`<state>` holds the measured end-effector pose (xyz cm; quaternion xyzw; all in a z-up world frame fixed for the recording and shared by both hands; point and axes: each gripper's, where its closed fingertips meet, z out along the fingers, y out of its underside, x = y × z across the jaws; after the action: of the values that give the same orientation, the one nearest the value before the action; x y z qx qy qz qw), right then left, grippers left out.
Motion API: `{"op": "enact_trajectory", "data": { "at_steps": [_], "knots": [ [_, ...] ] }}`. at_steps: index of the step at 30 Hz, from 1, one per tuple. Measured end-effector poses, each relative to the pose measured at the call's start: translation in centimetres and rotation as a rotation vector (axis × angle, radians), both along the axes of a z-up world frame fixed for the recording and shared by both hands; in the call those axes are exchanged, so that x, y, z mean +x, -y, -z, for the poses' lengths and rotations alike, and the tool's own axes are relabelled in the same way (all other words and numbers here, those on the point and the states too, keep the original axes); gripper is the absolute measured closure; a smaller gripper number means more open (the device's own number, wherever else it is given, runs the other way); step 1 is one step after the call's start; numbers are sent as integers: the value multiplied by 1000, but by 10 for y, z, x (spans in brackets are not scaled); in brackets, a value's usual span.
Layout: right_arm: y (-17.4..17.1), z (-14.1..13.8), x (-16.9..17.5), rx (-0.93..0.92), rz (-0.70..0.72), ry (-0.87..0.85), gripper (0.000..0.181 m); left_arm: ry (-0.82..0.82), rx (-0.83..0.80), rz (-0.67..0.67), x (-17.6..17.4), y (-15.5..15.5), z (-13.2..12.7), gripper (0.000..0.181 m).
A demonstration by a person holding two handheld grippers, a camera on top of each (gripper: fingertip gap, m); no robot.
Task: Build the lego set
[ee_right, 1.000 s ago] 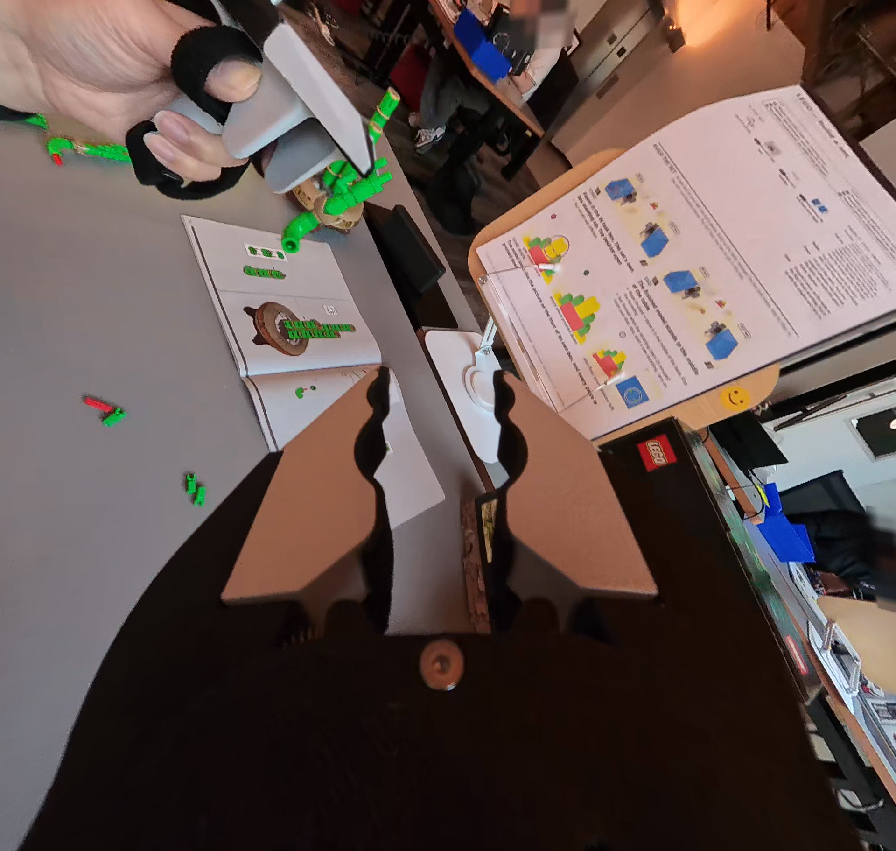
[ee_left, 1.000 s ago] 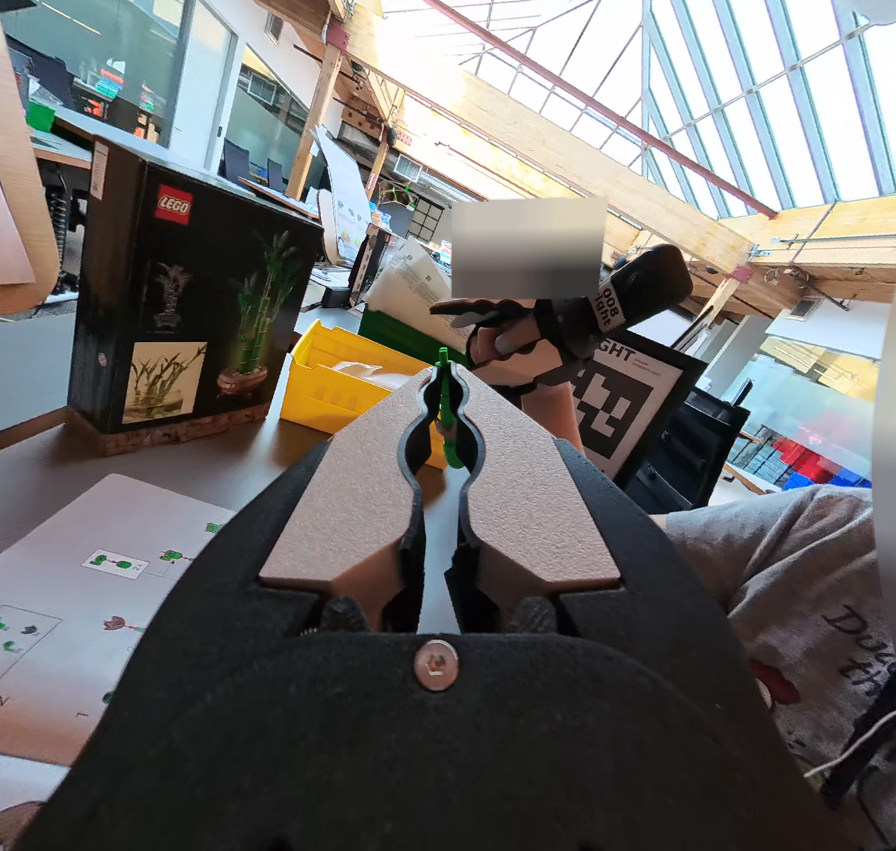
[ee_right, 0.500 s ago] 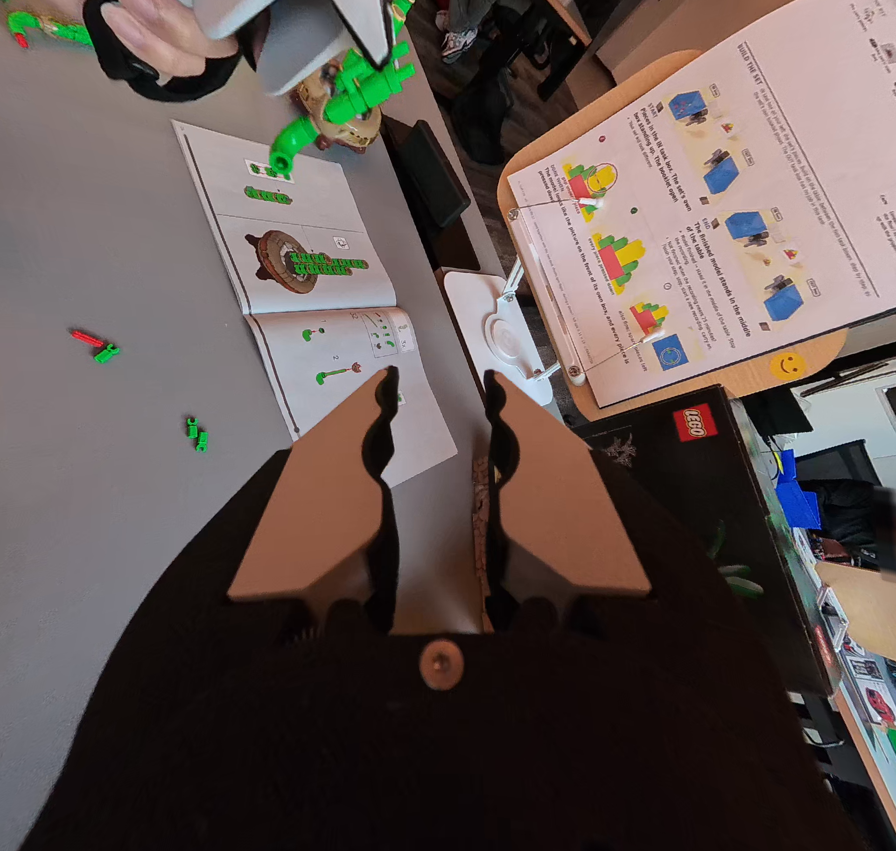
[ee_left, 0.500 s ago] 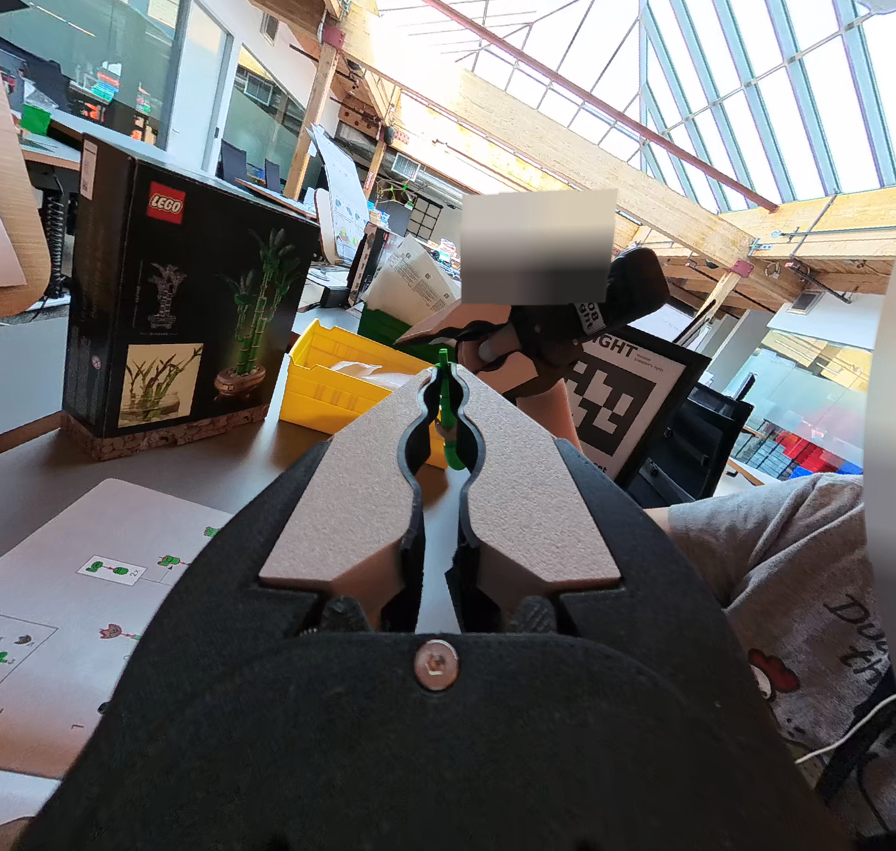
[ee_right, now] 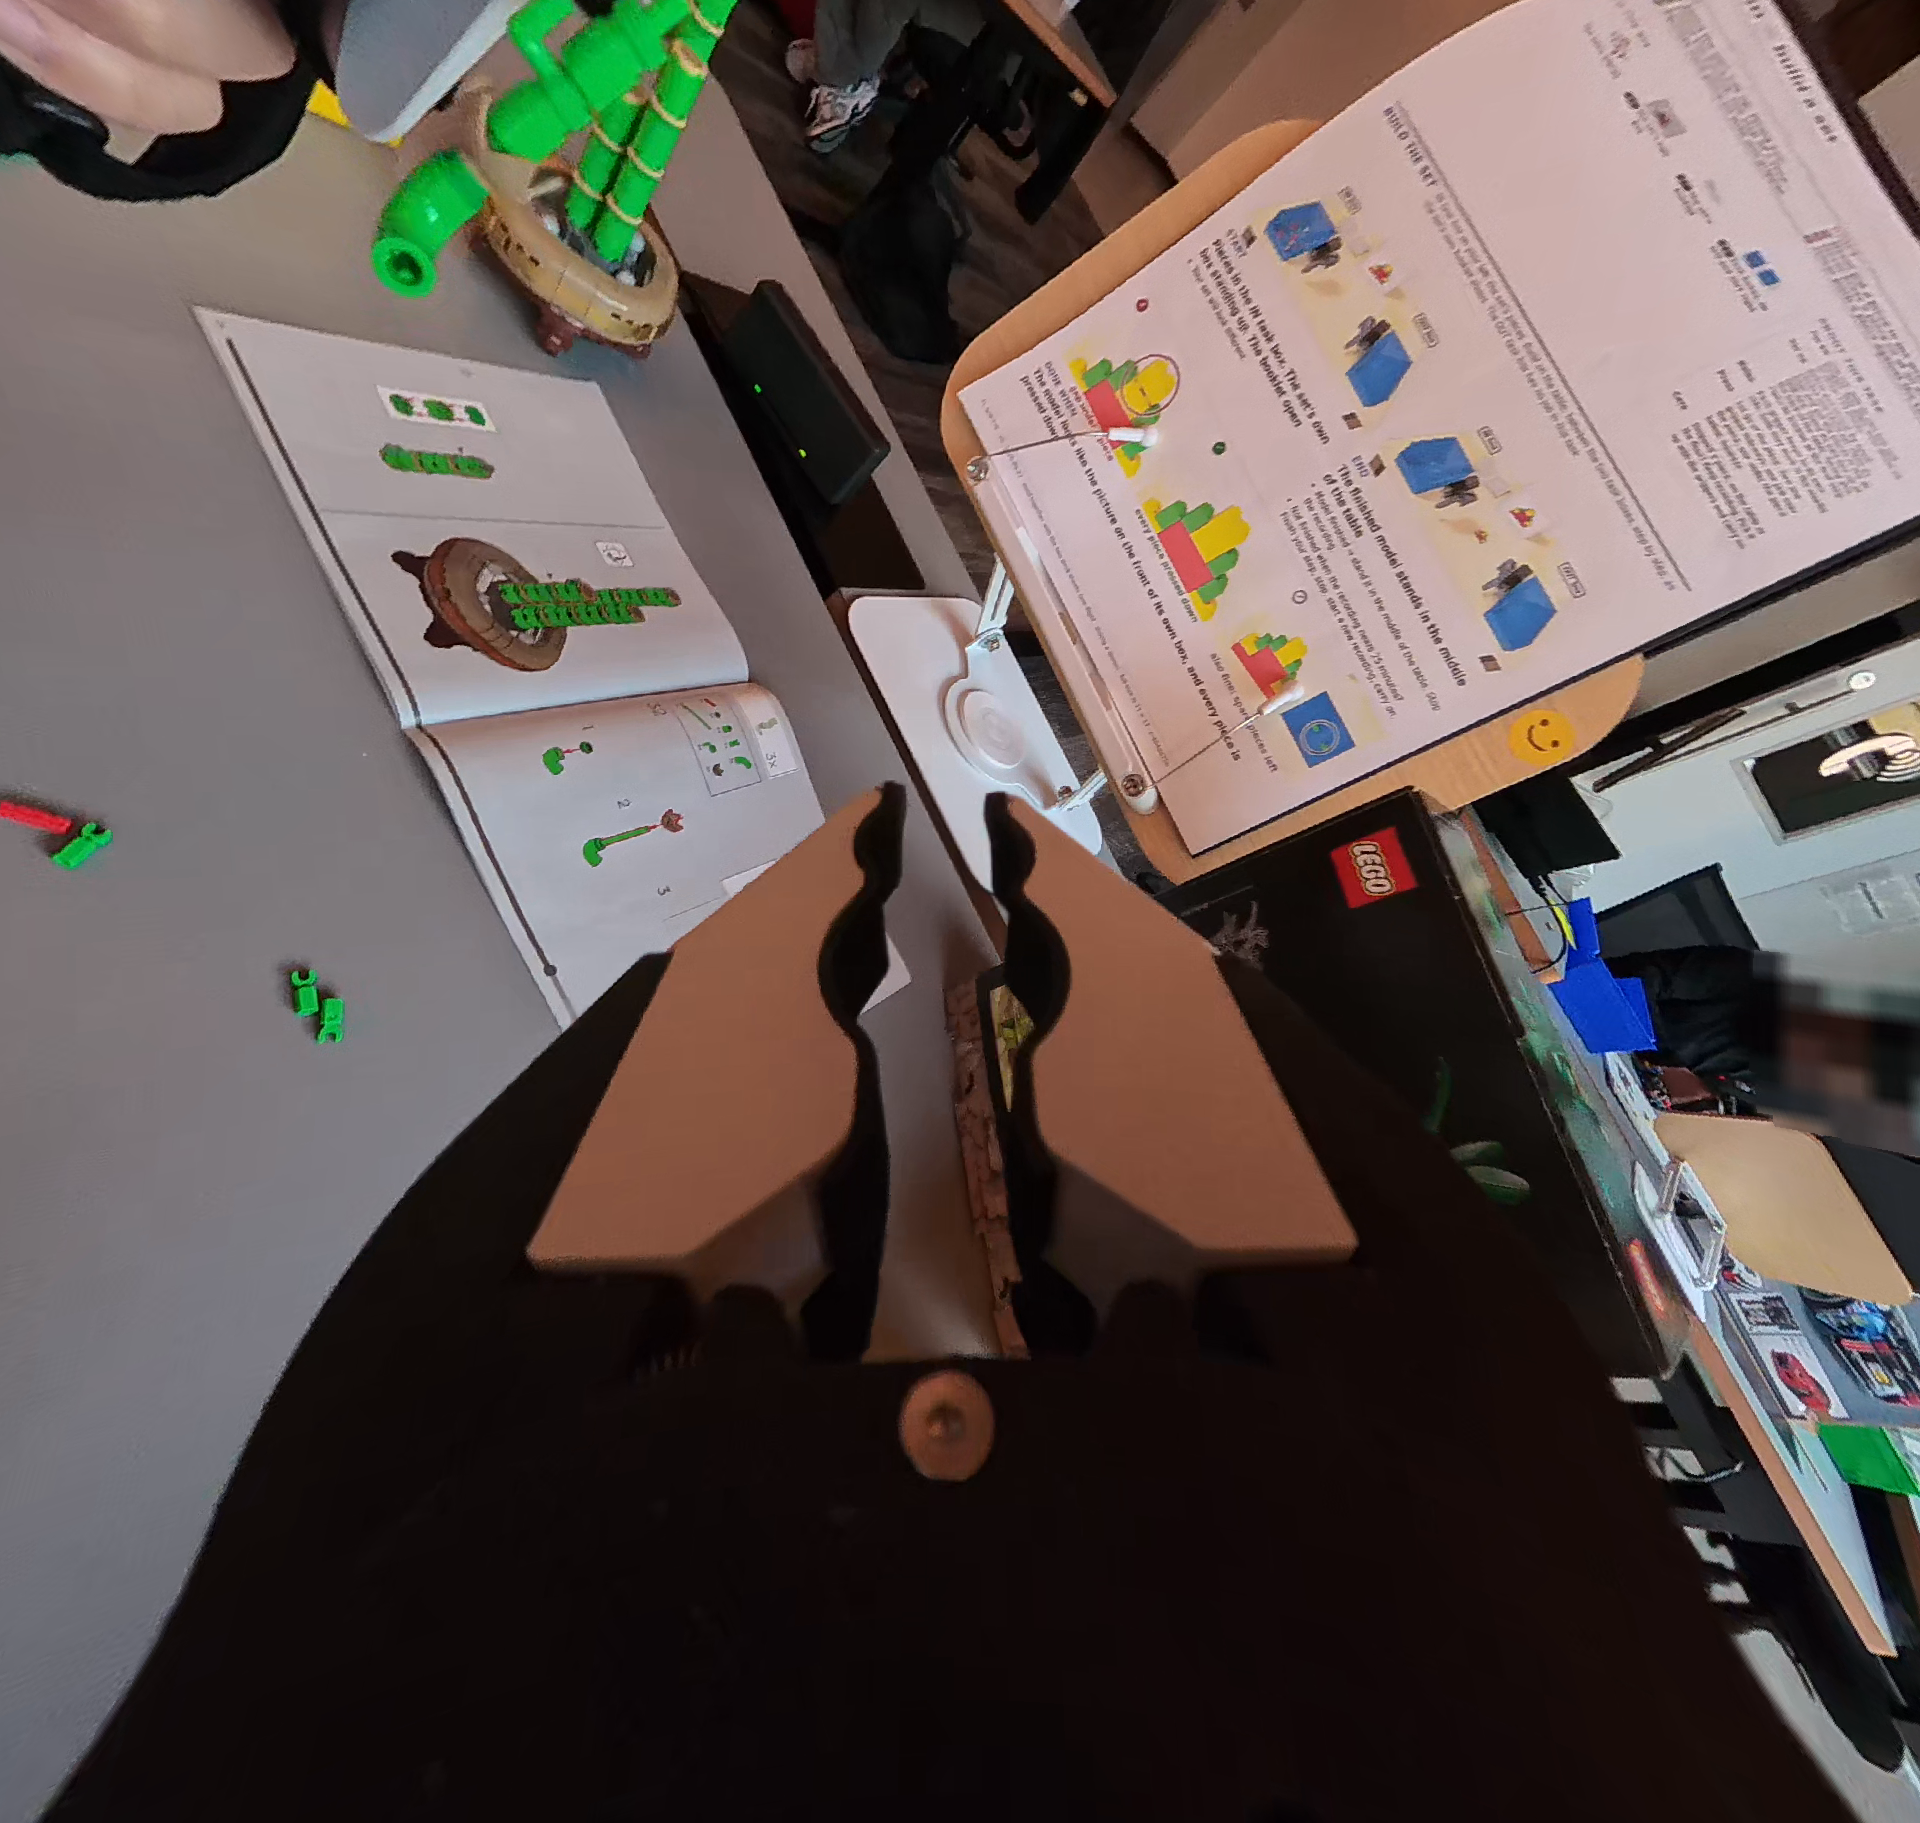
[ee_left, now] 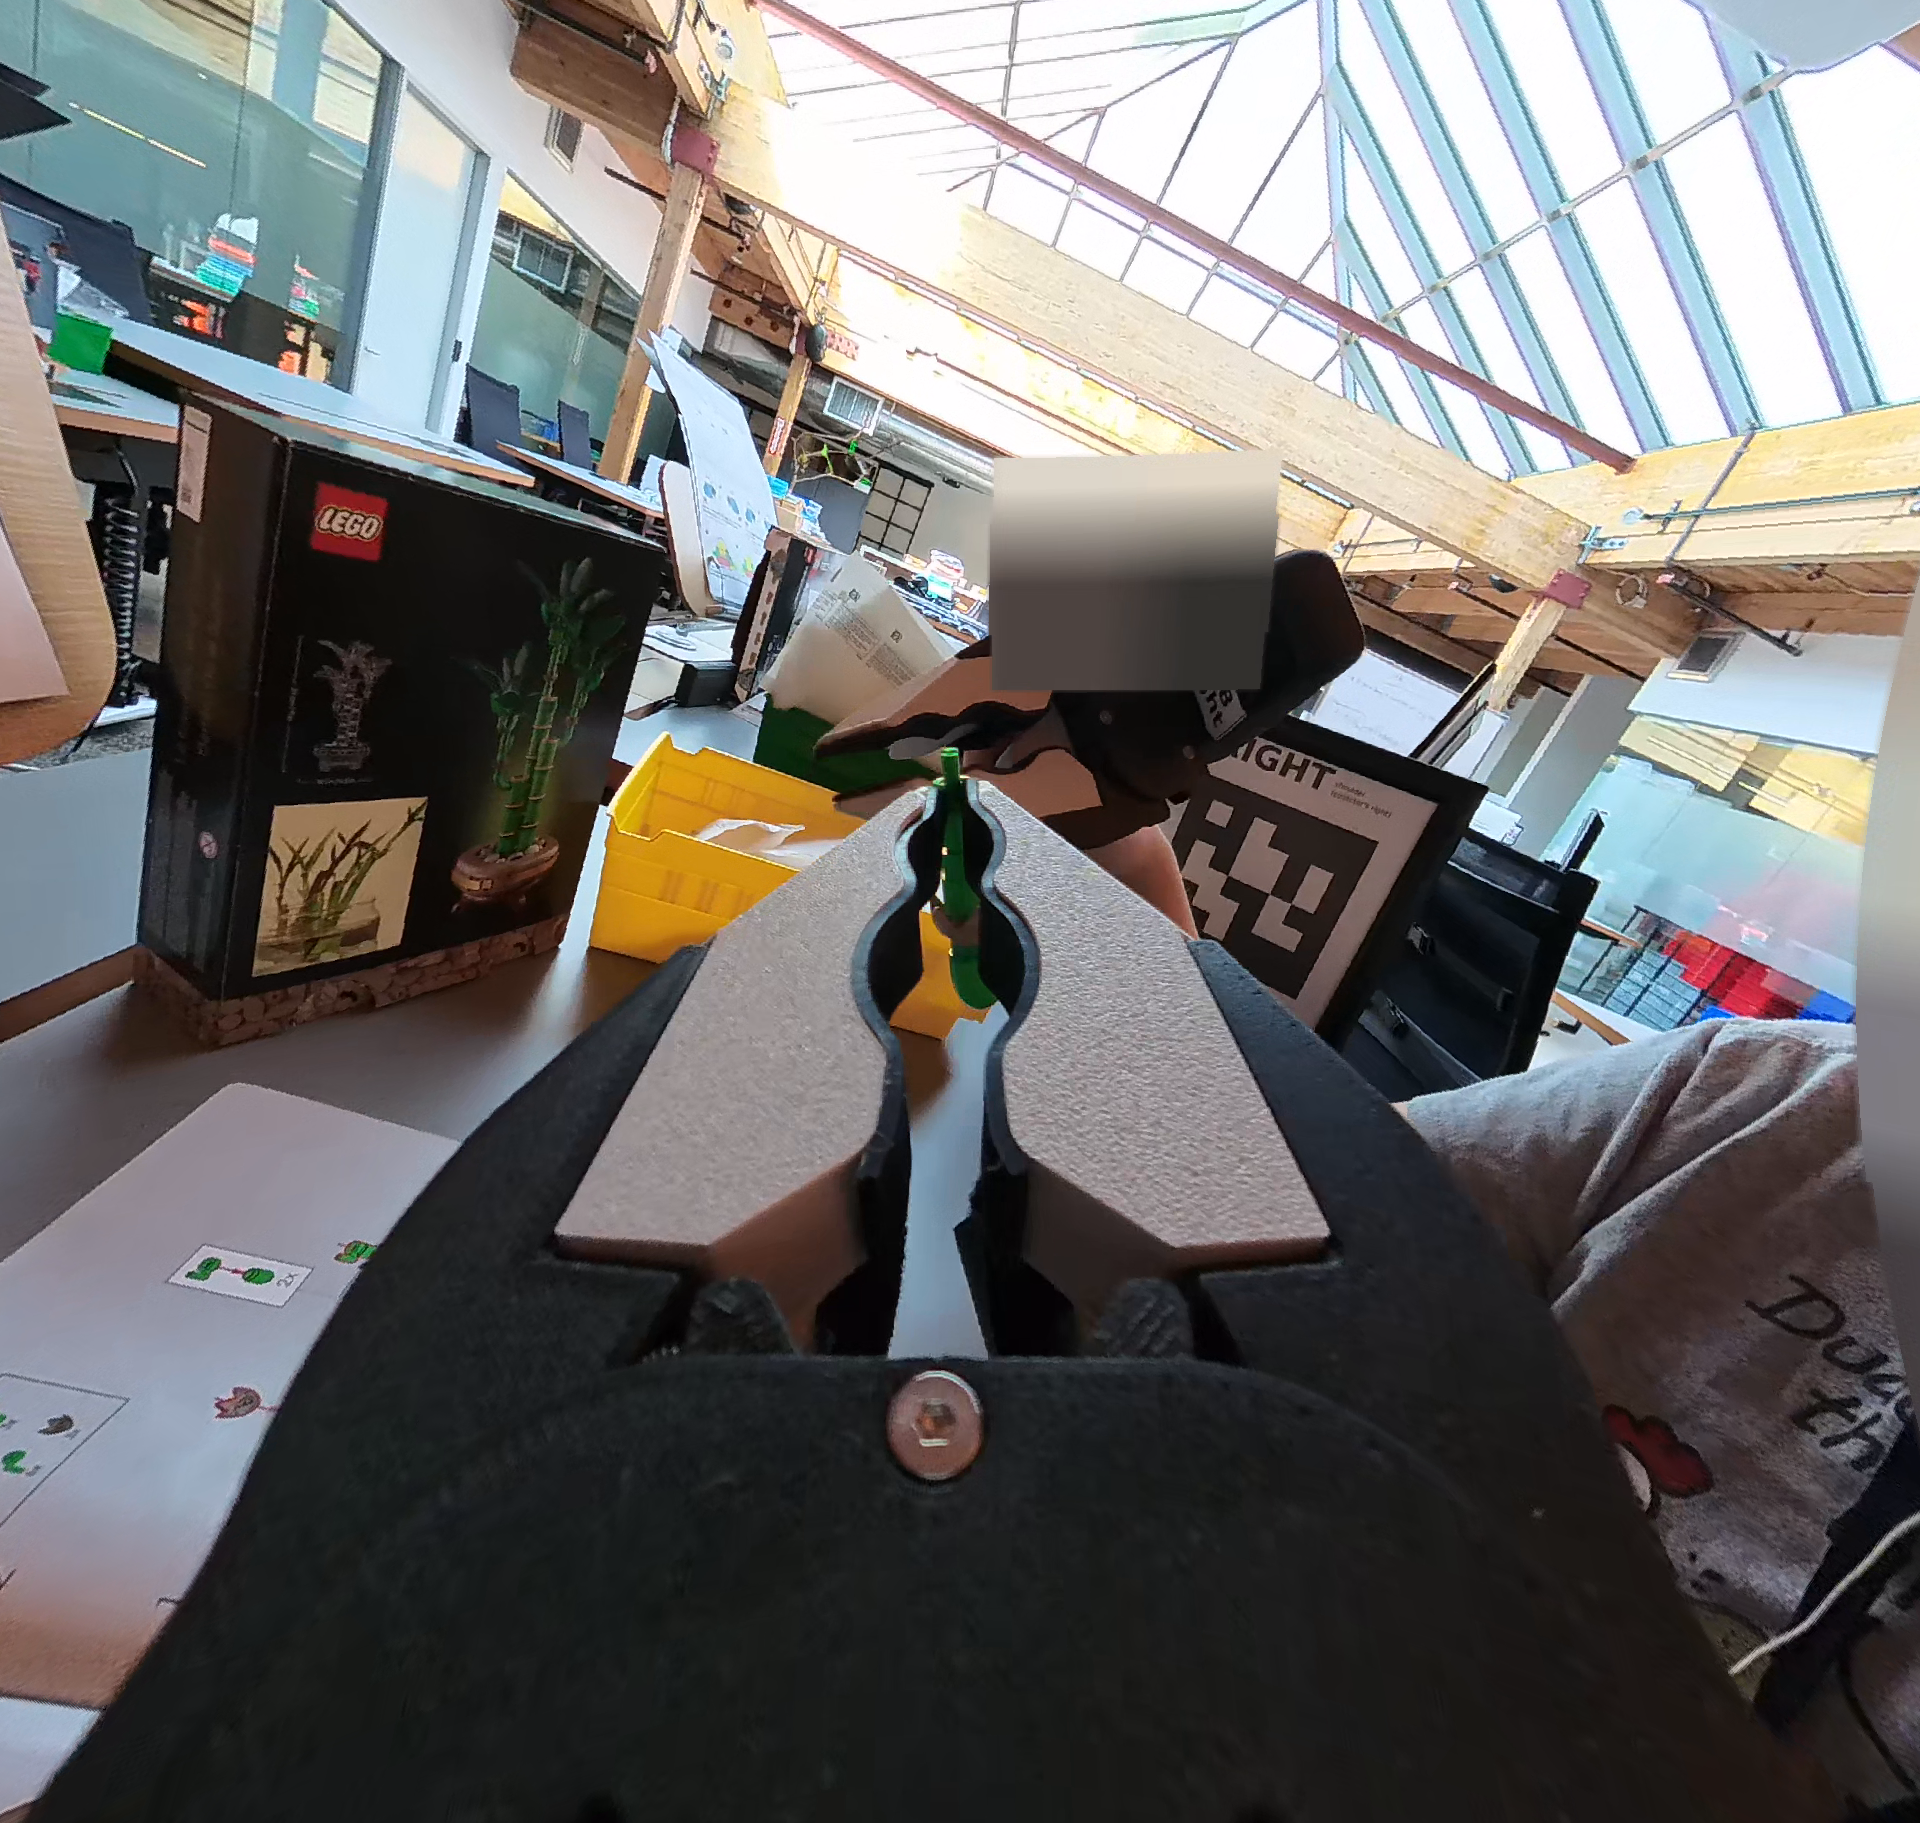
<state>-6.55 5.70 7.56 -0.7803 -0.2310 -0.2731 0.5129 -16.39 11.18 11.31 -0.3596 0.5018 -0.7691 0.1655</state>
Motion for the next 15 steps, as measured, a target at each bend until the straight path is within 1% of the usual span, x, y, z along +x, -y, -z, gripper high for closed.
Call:
{"op": "enact_trajectory", "data": {
  "at_steps": [3, 5, 6, 8, 10, 11, 13, 15],
  "knots": [
    [-1, -8, 4, 46, 21, -32, 167, 12, -4, 4, -4, 1, -5, 181],
    [-1, -11, 12, 84, 60, -80, 167, 16, -10, 8, -7, 0, -8, 180],
    [-1, -13, 21, 106, 113, -133, 167, 15, -11, 8, -8, -1, -9, 181],
    [2, -14, 36, 136, 232, -317, 167, 17, -12, -1, -10, -4, -11, 181],
    [5, -8, 39, 116, 331, -535, 167, 24, -15, -12, -12, -7, -14, 181],
    [8, -6, 41, 100, 393, -591, 167, 27, -17, -17, -13, -9, -15, 181],
    [19, -2, 42, 73, 520, -601, 172, 26, -19, -25, -14, -11, -17, 181],
    [38, 14, 40, -38, 676, -560, 171, 18, -16, -31, -14, -12, -17, 181]
  ]
}}
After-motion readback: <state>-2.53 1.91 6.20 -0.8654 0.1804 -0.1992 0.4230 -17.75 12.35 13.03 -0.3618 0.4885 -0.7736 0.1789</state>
